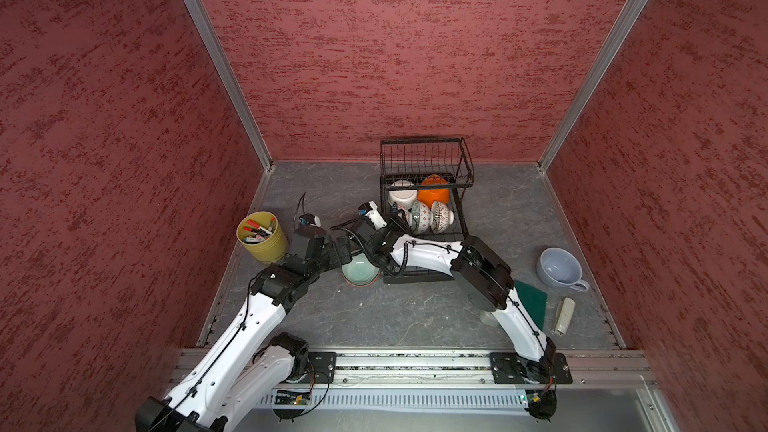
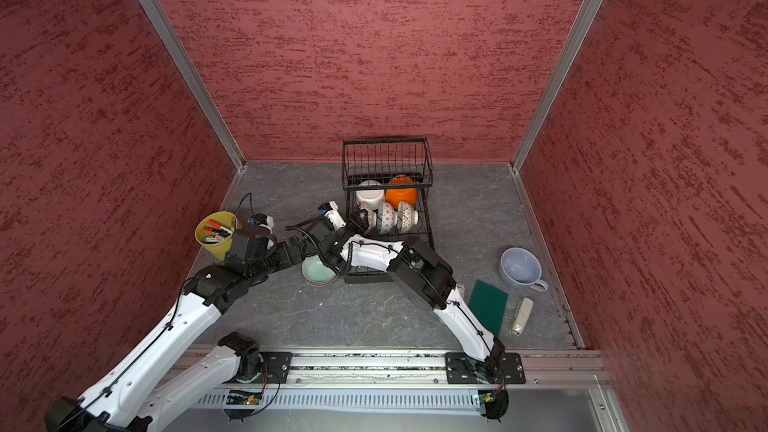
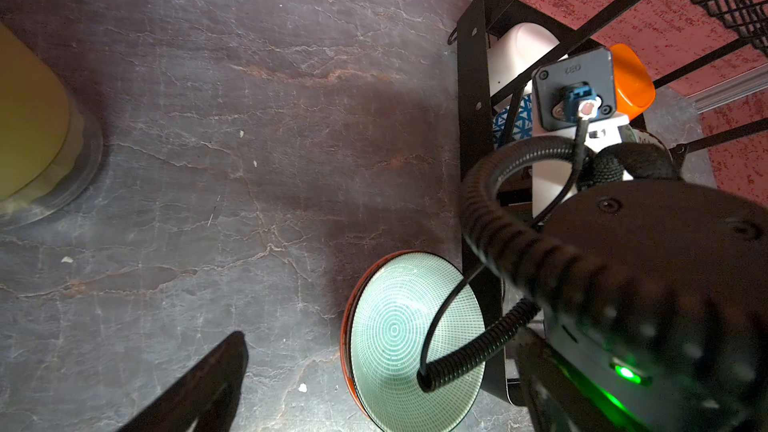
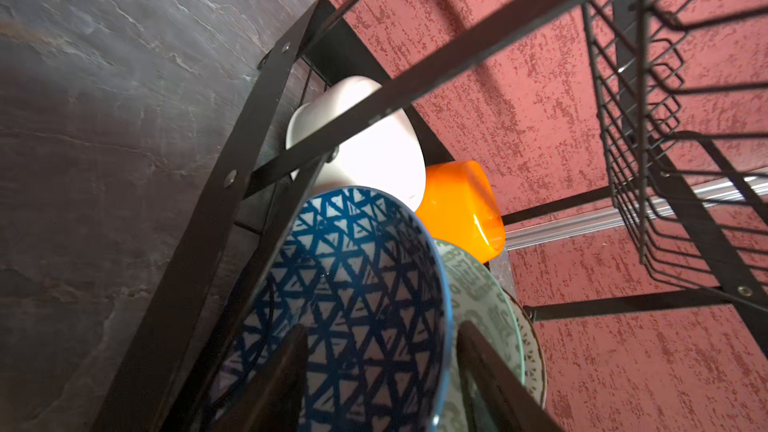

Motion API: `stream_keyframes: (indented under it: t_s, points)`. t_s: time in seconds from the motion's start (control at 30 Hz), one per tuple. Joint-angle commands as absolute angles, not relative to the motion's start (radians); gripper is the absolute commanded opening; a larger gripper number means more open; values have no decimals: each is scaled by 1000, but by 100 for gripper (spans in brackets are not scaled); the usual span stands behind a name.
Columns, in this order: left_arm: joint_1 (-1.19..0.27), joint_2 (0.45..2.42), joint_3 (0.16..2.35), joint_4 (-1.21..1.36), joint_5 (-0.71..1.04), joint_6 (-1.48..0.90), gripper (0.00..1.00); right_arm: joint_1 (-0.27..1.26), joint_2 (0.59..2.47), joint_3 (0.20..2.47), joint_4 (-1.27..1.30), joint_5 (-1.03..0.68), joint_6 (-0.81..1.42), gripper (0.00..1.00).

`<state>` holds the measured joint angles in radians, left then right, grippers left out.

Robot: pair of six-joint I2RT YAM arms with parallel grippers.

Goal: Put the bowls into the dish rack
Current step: 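Open the right gripper and withdraw it from the rack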

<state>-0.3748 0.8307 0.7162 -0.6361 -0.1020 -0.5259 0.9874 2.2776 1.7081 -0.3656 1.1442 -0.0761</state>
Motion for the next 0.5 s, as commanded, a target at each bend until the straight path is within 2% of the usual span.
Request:
stream_keyframes:
  t_s: [0.0,0.47]
  points:
    - [-367,822,706,-651,-95,-523,100,991,2207,1720,-390,1132,-39,62]
    - [-366,852,725,-671,-92,-520,100,989,2077,1666,-463,997,81,67]
